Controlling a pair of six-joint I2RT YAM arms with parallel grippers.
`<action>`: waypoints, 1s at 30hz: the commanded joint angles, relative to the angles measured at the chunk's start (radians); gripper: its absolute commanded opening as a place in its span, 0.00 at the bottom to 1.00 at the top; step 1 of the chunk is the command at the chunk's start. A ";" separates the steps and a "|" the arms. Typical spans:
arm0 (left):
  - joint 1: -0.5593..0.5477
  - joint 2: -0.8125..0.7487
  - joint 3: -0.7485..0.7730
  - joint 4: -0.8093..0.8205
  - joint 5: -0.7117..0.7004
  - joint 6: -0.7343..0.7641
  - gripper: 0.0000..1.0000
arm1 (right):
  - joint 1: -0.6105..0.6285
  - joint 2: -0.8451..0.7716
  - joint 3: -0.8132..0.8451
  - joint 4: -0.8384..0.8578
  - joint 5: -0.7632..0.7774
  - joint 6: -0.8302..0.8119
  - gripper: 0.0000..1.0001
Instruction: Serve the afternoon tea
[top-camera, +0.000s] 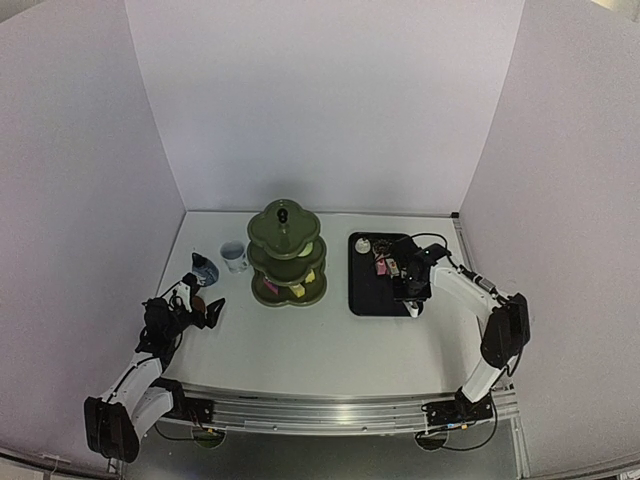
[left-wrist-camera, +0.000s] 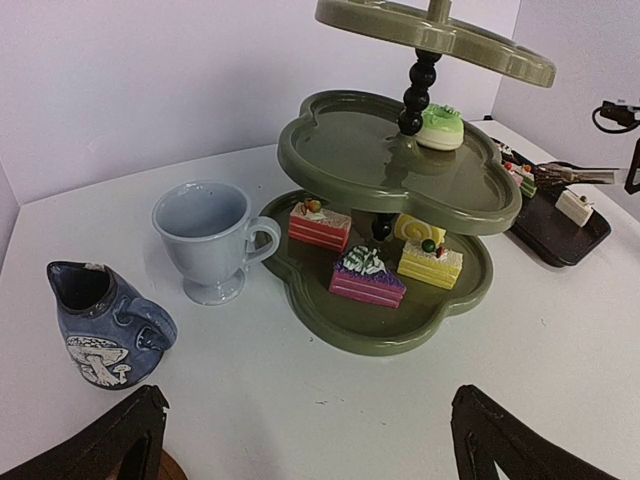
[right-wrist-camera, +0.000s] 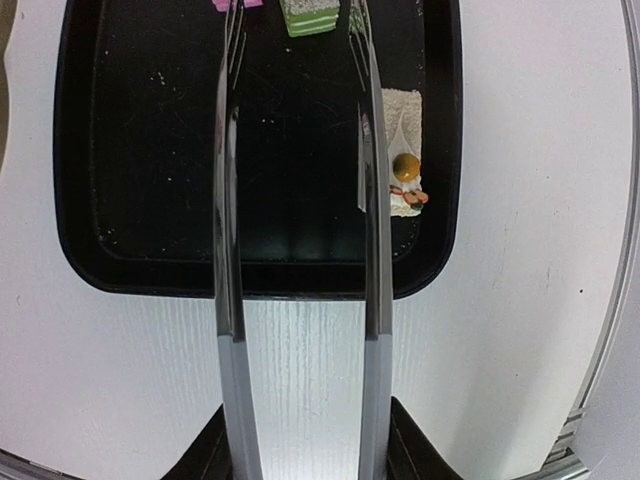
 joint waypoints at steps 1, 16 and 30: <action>-0.005 -0.002 0.041 0.005 0.004 0.005 1.00 | -0.024 0.063 0.057 0.006 0.032 -0.055 0.42; -0.005 -0.008 0.040 -0.001 -0.003 0.011 1.00 | -0.037 0.133 0.092 0.032 0.023 -0.127 0.13; -0.005 -0.010 0.043 0.007 -0.002 -0.003 1.00 | 0.047 -0.120 0.148 -0.119 0.157 -0.045 0.02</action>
